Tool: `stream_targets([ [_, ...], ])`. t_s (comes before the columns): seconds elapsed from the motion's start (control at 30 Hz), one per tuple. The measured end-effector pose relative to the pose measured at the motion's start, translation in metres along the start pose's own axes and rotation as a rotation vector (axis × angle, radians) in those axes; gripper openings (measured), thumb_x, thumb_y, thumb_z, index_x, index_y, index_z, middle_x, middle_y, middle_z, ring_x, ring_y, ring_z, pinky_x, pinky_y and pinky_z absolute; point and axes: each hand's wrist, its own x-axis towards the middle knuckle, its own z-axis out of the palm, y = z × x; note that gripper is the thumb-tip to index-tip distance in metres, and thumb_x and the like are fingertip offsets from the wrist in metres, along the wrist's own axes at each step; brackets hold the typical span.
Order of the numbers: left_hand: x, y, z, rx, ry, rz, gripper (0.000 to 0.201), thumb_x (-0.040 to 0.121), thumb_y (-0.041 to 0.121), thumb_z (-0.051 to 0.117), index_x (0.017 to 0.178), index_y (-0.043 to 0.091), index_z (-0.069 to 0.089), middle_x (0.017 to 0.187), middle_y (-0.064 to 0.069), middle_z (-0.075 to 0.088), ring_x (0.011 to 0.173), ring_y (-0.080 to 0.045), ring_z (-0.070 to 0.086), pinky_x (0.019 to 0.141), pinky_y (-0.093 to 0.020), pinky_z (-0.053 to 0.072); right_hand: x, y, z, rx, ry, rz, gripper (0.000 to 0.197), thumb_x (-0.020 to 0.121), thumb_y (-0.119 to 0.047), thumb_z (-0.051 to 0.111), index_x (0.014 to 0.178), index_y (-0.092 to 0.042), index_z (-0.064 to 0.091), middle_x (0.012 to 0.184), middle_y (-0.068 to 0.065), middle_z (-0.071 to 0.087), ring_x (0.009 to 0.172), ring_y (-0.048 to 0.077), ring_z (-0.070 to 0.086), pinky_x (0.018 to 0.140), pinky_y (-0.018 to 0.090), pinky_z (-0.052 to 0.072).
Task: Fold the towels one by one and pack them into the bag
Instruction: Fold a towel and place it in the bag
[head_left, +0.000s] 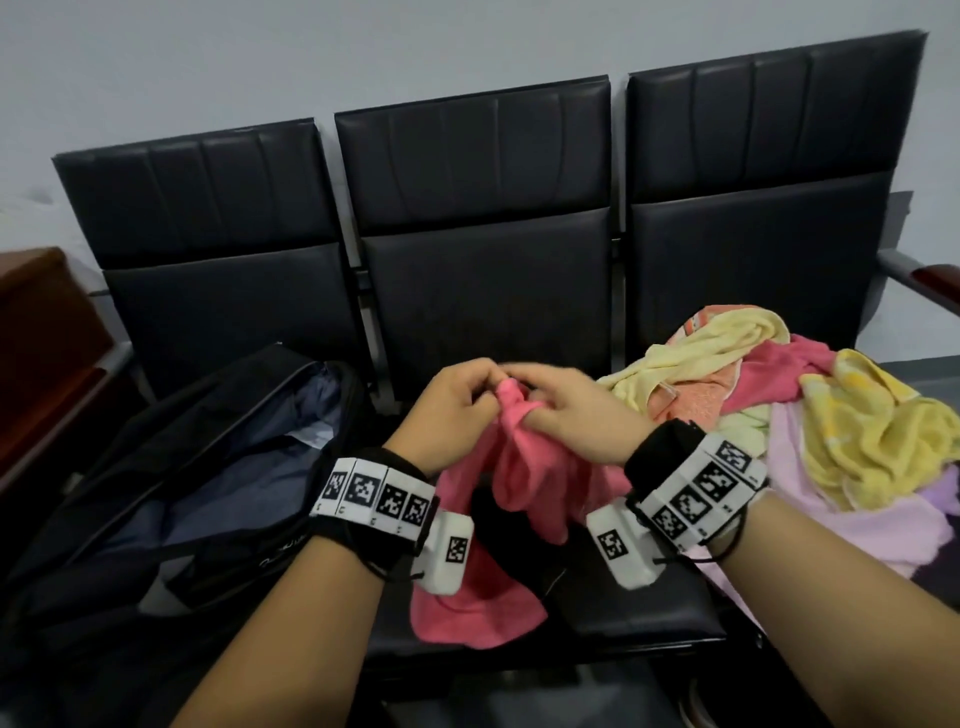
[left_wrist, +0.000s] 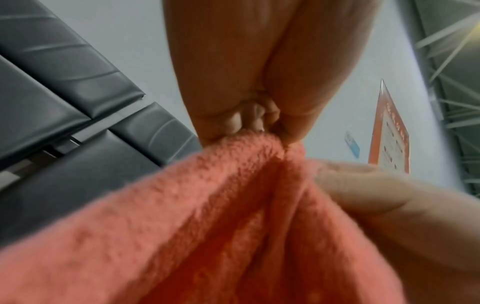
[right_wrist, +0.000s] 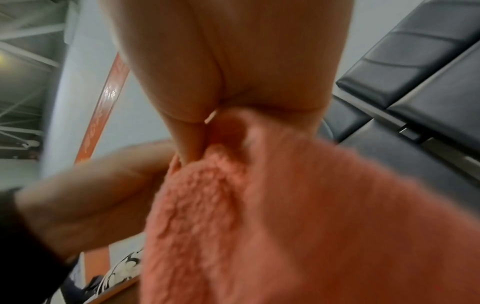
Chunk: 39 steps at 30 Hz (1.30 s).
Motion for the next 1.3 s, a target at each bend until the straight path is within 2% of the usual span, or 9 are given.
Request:
stream_targets([
  [0.07,0.002,0.006,0.001,-0.047,0.015,0.001,0.028,0.079,-0.014,0.05,0.077,0.008,0.067,0.074,0.005,0.068,0.07,0.0,0.062,0.07,-0.013,0.046,0.004,0.0,0.007,-0.101,-0.062,0.045,0.004,0.089,-0.014,0.062,0.092,-0.014,0.065,0.072,-0.008,0.059,0.066,0.005,0.052,0.07,0.04,0.052],
  [0.13,0.001,0.003,0.001,-0.062,0.028,-0.029,0.028,0.082,-0.014,0.05,0.082,0.009,0.067,0.076,0.006,0.067,0.069,0.0,0.06,0.069,-0.013,0.045,0.006,0.005,0.005,-0.153,-0.02,0.079,0.012,0.09,-0.012,0.062,0.082,-0.004,0.062,0.072,-0.001,0.058,0.067,0.01,0.051,0.074,0.05,0.05],
  [0.37,-0.018,-0.03,0.009,-0.125,-0.29,-0.211,0.022,0.089,0.0,0.066,0.109,0.006,0.062,0.092,-0.013,0.066,0.077,-0.018,0.059,0.073,-0.04,0.052,0.01,0.002,-0.018,0.198,0.317,0.108,0.025,0.094,-0.003,0.055,0.089,-0.022,0.07,0.091,0.0,0.071,0.092,0.018,0.066,0.087,0.04,0.052],
  [0.47,-0.019,-0.039,0.016,-0.126,-0.235,-0.226,0.021,0.088,-0.005,0.063,0.108,0.001,0.064,0.105,-0.018,0.071,0.092,-0.025,0.07,0.092,-0.046,0.056,0.012,-0.003,-0.022,0.241,0.334,0.102,0.024,0.095,-0.004,0.054,0.09,-0.021,0.071,0.094,0.002,0.071,0.095,0.018,0.066,0.09,0.042,0.052],
  [0.57,-0.018,-0.05,0.02,-0.054,-0.177,-0.244,0.012,0.084,0.002,0.063,0.095,-0.001,0.067,0.094,-0.02,0.071,0.085,-0.031,0.069,0.087,-0.054,0.053,0.012,-0.005,-0.027,0.284,0.405,0.083,0.023,0.095,-0.002,0.054,0.092,-0.017,0.071,0.096,0.007,0.071,0.096,0.021,0.066,0.093,0.046,0.052],
  [0.77,-0.014,-0.054,0.015,-0.035,0.015,-0.237,0.028,0.079,0.036,0.066,0.075,0.009,0.061,0.065,0.003,0.053,0.063,-0.012,0.048,0.064,-0.036,0.043,0.012,-0.007,-0.036,0.344,0.502,0.042,0.025,0.096,-0.002,0.052,0.089,-0.018,0.07,0.092,0.003,0.07,0.093,0.017,0.065,0.087,0.038,0.053],
  [0.97,-0.008,-0.062,-0.006,0.072,0.146,-0.179,0.013,0.079,0.014,0.071,0.071,0.021,0.064,0.06,0.01,0.057,0.055,-0.003,0.049,0.056,-0.02,0.043,0.014,-0.005,-0.054,0.397,0.621,0.005,0.028,0.097,-0.009,0.051,0.087,-0.026,0.071,0.089,-0.003,0.071,0.089,0.012,0.066,0.078,0.027,0.053],
  [1.07,-0.012,-0.071,-0.014,0.171,0.082,-0.227,0.018,0.075,0.007,0.068,0.068,0.022,0.062,0.063,0.003,0.061,0.06,-0.007,0.054,0.061,-0.029,0.046,0.013,-0.003,-0.064,0.39,0.693,0.009,0.031,0.096,-0.011,0.051,0.083,-0.031,0.072,0.085,-0.009,0.071,0.087,0.008,0.066,0.073,0.023,0.051],
  [1.3,-0.025,-0.091,-0.023,0.297,0.093,-0.322,0.012,0.072,0.004,0.064,0.069,0.014,0.063,0.063,-0.001,0.06,0.061,-0.015,0.056,0.057,-0.027,0.043,0.012,-0.001,-0.071,0.419,0.789,0.035,0.027,0.097,-0.006,0.05,0.086,-0.023,0.068,0.087,-0.002,0.067,0.088,0.014,0.063,0.08,0.029,0.052],
])
